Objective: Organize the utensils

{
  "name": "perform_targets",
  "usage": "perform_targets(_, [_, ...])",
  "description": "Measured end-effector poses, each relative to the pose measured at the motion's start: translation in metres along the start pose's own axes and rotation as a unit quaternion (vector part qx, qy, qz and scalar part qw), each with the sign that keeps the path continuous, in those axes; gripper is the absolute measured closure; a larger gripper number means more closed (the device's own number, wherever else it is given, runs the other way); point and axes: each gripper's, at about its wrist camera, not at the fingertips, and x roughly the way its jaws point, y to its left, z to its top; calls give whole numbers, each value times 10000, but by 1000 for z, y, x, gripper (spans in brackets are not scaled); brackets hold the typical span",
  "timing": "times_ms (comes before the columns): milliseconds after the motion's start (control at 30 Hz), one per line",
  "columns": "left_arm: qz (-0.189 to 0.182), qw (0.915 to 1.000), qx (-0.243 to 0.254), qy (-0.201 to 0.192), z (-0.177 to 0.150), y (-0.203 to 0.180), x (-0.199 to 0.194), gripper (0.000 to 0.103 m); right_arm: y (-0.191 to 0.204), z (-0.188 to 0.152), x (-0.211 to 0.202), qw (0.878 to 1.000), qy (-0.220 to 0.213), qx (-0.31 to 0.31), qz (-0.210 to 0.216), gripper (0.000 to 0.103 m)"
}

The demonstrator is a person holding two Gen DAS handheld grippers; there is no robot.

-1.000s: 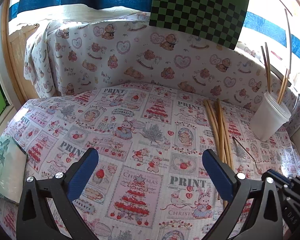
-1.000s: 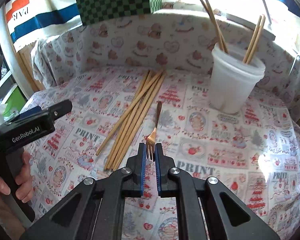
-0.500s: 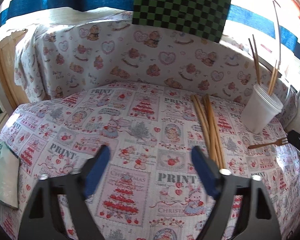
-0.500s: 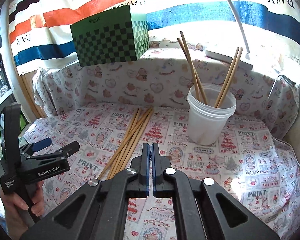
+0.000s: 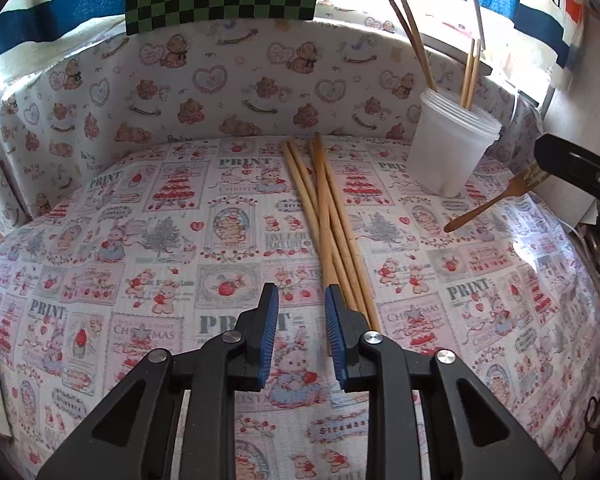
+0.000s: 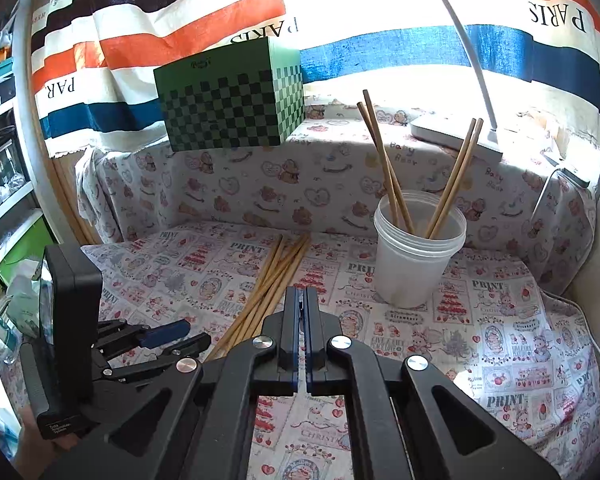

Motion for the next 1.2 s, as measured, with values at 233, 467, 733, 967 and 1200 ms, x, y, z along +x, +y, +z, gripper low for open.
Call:
perform_targets(233, [204,9988,436,122,-3,-12,8,80,-3,2,-5,9993,-353,49,125,101])
perform_targets(467, [348,9977,511,268,-6,-15,17,78,-10,0,-5,9990,-357,177,215,101])
perform_targets(733, [43,9989,93,-447,1,2,-12,100,-24,-1,-12,9976,-522,386,233,101])
perform_targets(967, [-141,9910,-172,-1317,14,11,-51,100,-43,4,-21,9951,-679,691,176,101])
perform_targets(1200, [-178,9861,-111,-1651,40,3,-83,100,-55,24,-58,9913,-1110,682,165,101])
